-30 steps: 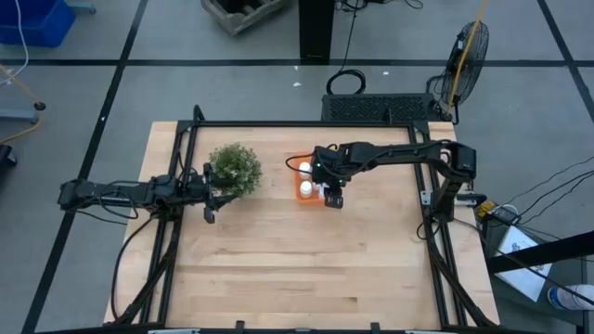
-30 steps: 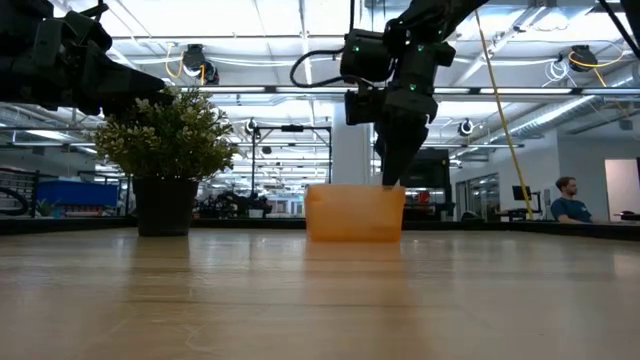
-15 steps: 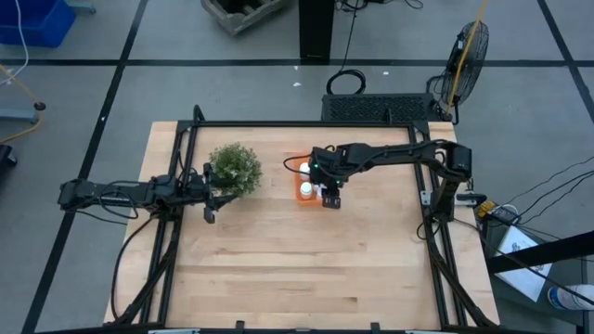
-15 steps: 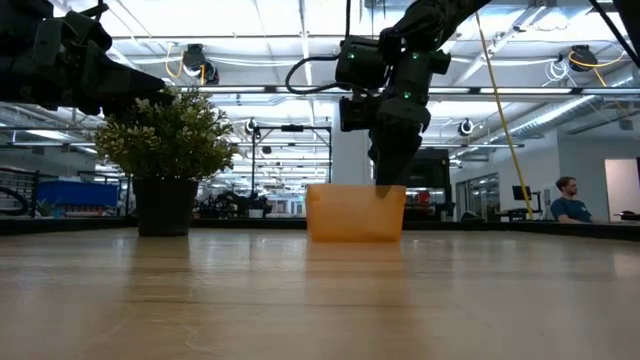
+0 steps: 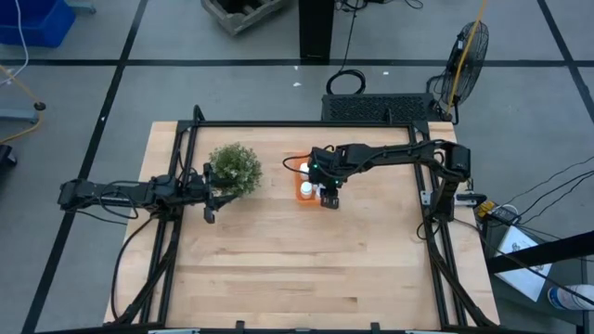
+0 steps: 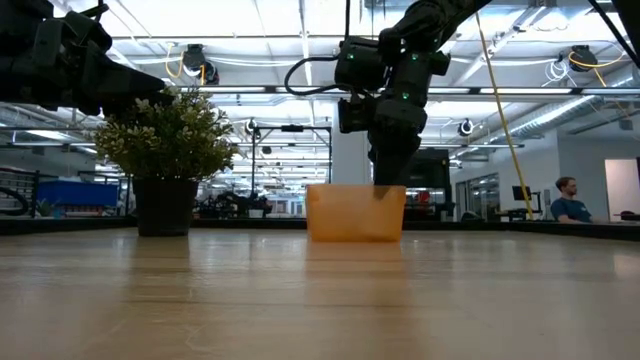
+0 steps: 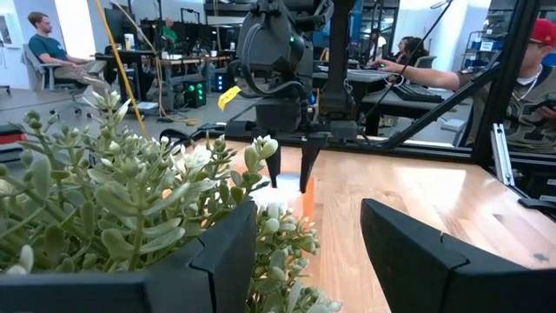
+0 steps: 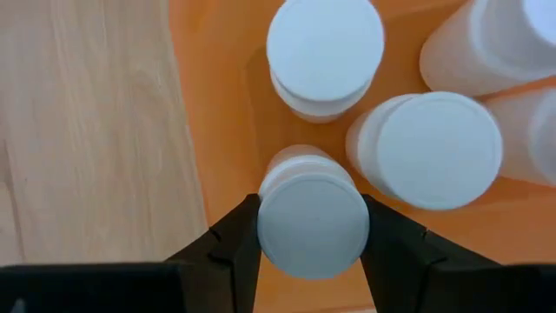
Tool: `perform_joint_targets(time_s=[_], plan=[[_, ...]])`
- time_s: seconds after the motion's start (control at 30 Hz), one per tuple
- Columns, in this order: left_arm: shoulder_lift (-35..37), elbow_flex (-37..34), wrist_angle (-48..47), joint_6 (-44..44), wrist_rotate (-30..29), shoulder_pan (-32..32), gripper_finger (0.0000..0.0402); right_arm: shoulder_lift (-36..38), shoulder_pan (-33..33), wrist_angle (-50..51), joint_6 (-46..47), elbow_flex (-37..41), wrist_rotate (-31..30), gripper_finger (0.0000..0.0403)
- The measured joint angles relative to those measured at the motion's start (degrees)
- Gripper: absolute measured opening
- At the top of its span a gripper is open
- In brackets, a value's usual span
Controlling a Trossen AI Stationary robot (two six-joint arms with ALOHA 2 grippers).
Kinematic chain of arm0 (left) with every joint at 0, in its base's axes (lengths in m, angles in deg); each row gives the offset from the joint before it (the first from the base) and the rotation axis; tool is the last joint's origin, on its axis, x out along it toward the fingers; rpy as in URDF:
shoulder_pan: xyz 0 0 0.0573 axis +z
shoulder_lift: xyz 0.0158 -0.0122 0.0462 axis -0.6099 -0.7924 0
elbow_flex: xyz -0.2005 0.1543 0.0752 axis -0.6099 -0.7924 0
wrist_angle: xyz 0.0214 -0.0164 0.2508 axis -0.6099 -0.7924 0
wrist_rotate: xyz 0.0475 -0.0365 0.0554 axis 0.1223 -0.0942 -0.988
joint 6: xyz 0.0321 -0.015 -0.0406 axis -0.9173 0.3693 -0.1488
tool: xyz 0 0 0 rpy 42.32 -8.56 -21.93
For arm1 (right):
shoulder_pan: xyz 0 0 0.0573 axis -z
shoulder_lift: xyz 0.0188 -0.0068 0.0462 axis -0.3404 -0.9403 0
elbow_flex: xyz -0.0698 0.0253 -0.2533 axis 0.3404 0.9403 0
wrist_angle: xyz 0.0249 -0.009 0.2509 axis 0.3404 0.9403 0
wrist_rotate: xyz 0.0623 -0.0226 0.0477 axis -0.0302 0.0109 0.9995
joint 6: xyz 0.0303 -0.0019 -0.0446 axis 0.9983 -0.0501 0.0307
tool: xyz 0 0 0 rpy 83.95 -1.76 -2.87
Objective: Pick and place pill bottles into a basket
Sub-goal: Put the white pill bottle into the orange bin, then return to Home Position
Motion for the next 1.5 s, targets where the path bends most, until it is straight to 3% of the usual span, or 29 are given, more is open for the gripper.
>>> perform_joint_targets(time_s=[0.07, 0.23, 0.33, 0.57, 0.77, 0.93, 1.23, 1.5], plan=[[0.00, 0.00, 0.01, -0.01, 0.00, -0.01, 0.0214, 0.04, -0.37, 0.11, 0.60, 0.02, 0.22, 0.0169], [0.02, 0.00, 0.02, -0.02, 0.00, -0.02, 0.0214, 0.04, -1.30, -0.60, 4.07, 0.06, 1.29, 0.0301], [0.00, 0.00, 0.01, -0.02, 0.00, 0.00, 0.0214, 0.55, -2.02, -0.50, 4.93, 0.06, 1.27, 0.0343], [0.02, 0.00, 0.02, -0.02, 0.00, -0.02, 0.0214, 6.24, -3.37, -3.75, 6.12, 0.09, 1.05, 0.0349], [0.02, 0.00, 0.02, -0.02, 0.00, -0.01, 0.0214, 16.17, -4.83, -3.07, 7.93, 0.08, 1.05, 0.0341], [0.01, 0.00, 0.01, -0.02, 0.00, -0.01, 0.0214, 29.96, -7.54, -8.75, 9.09, 6.72, -1.03, 0.0341], [0.00, 0.00, 0.02, -0.02, 0.00, -0.01, 0.0214, 66.54, -9.05, -30.74, 13.65, 37.40, -10.20, 0.0341], [0.01, 0.00, 0.04, -0.16, 0.00, -0.01, 0.0214, 91.05, -9.05, -34.35, 14.85, 54.19, -11.07, 0.0340]])
